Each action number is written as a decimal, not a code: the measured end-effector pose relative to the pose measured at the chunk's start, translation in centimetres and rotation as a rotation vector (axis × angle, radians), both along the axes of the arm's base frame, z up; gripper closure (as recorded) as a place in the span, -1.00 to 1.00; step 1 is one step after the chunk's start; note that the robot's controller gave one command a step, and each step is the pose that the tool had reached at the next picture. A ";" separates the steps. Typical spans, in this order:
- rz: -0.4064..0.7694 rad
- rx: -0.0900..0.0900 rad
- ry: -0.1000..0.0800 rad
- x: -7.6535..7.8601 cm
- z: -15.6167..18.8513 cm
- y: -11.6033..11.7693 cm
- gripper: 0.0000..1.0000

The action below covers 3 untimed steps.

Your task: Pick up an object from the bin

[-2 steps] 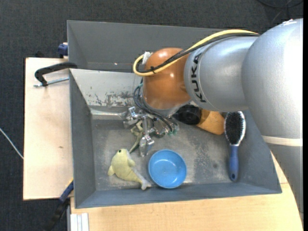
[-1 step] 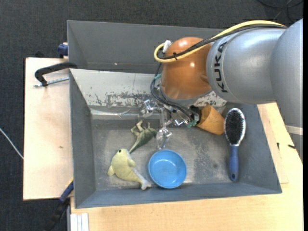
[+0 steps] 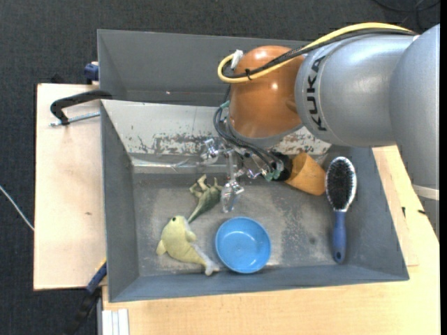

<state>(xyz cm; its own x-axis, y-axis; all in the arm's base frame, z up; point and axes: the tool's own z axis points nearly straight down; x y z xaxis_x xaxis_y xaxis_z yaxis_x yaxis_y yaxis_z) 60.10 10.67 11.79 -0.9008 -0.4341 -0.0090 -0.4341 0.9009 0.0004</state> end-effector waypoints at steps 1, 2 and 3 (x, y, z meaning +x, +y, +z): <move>0.000 0.000 0.002 0.4 -4.6 -0.4 -1.00; 0.000 -0.002 0.004 0.5 -4.4 -0.3 -1.00; -0.001 0.002 -0.005 0.7 -4.2 -0.2 1.00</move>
Offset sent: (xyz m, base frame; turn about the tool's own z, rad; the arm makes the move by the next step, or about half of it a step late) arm 0.0011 -0.0057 -0.0479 -0.0017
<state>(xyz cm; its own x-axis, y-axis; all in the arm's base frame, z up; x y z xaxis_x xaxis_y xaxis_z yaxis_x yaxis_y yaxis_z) 60.81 10.51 7.60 -0.9013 -0.4329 -0.0147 -0.4330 0.9014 -0.0003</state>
